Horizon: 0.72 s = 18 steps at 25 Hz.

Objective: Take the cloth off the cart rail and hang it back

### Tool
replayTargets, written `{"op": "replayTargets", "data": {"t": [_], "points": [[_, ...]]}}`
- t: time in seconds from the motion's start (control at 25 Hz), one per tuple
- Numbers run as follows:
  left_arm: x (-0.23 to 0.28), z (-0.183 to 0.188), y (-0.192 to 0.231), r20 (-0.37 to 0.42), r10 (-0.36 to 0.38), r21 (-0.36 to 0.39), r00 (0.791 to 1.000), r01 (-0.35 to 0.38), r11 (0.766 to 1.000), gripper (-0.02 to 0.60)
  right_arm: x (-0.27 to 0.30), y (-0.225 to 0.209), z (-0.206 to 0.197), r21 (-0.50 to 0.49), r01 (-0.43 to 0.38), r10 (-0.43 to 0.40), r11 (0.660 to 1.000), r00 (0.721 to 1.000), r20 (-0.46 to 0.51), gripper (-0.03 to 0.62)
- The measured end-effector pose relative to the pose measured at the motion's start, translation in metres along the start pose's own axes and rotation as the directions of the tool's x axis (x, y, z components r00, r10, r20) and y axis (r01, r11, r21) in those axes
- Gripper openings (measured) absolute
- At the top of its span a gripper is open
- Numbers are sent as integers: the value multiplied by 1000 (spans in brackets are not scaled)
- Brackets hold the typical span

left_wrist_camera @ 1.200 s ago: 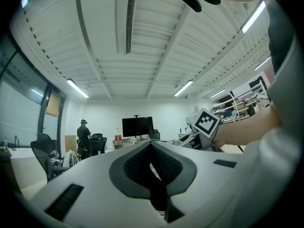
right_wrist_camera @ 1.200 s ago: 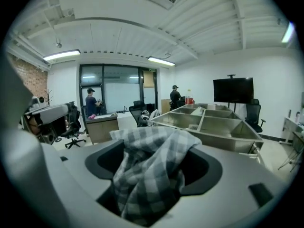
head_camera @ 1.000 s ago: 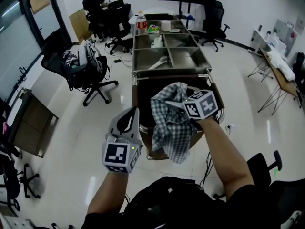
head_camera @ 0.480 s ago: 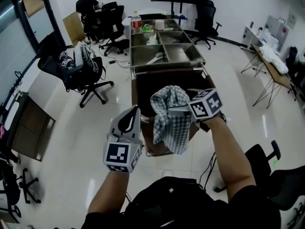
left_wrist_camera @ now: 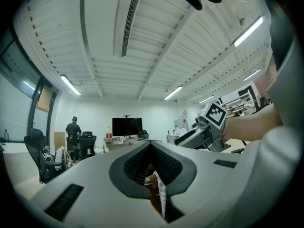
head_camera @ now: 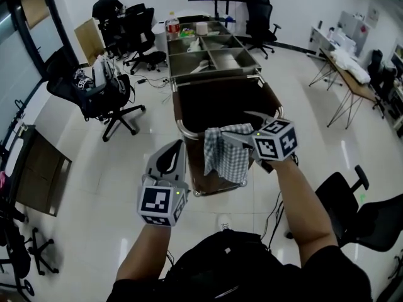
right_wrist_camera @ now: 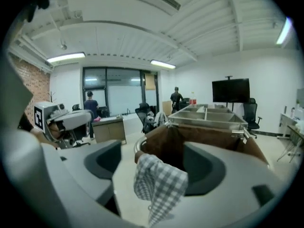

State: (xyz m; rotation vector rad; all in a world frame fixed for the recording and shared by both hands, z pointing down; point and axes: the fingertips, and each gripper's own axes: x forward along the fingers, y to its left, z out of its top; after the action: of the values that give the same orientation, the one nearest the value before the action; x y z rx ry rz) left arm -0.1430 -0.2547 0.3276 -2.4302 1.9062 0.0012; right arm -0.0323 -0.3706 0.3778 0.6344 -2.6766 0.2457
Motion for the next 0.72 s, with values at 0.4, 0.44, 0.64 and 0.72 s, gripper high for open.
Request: {"op": "replayTargets", "data": {"t": [0.4, 0.44, 0.64, 0.72], "points": [[-41, -4, -28, -12, -78, -19, 997, 77, 997, 0, -82, 53, 15, 116, 96, -129, 989, 939, 318, 11], [-46, -3, -31, -11, -85, -20, 996, 85, 996, 0, -90, 60, 15, 116, 94, -128, 989, 934, 334, 11], [-67, -8, -43, -6, -116, -30, 993, 115, 993, 0, -127, 91, 14, 104, 112, -146, 988, 900, 411, 12], [-78, -13, -46, -4, -116, -37, 993, 116, 993, 0, -137, 102, 8, 110, 124, -159, 986, 893, 421, 12]]}}
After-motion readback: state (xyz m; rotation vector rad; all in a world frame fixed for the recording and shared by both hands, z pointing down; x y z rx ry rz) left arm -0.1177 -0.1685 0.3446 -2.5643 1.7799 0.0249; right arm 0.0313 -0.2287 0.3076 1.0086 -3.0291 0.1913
